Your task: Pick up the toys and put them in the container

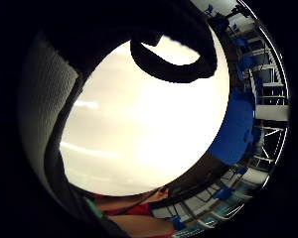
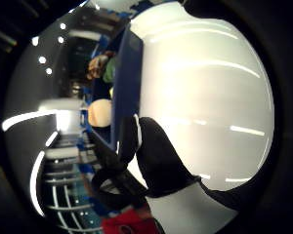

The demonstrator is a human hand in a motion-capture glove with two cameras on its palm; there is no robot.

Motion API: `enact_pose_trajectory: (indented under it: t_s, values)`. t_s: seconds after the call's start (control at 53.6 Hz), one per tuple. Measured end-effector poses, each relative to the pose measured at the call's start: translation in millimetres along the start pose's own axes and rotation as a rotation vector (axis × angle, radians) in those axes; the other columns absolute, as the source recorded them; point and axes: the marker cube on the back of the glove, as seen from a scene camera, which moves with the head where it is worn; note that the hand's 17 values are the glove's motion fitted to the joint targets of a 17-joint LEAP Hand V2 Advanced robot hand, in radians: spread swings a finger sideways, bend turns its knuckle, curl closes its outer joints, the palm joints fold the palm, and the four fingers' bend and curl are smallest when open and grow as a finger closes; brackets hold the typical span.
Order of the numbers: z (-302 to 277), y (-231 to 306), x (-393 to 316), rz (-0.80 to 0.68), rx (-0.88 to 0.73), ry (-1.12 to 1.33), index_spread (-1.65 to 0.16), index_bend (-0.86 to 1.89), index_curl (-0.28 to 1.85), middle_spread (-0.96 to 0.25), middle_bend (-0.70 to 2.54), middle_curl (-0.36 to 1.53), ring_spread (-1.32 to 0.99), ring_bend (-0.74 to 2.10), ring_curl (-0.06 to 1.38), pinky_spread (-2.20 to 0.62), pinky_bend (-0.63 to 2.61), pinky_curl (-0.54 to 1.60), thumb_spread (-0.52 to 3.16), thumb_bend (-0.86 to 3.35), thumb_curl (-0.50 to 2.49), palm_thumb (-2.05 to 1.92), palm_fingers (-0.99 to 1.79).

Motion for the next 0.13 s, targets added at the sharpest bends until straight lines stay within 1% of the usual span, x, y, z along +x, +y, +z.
enact_pose_trajectory:
  t_s: [0.131]
  values:
    - [-4.4,-1.0,1.3,-0.002,0.015,0.008,-0.32,0.18,0.37,-0.05,0.14,0.22,0.06,0.18,0.27,0.1,0.94,0.32,1.17,-0.06,0.2,-0.07,-0.1]
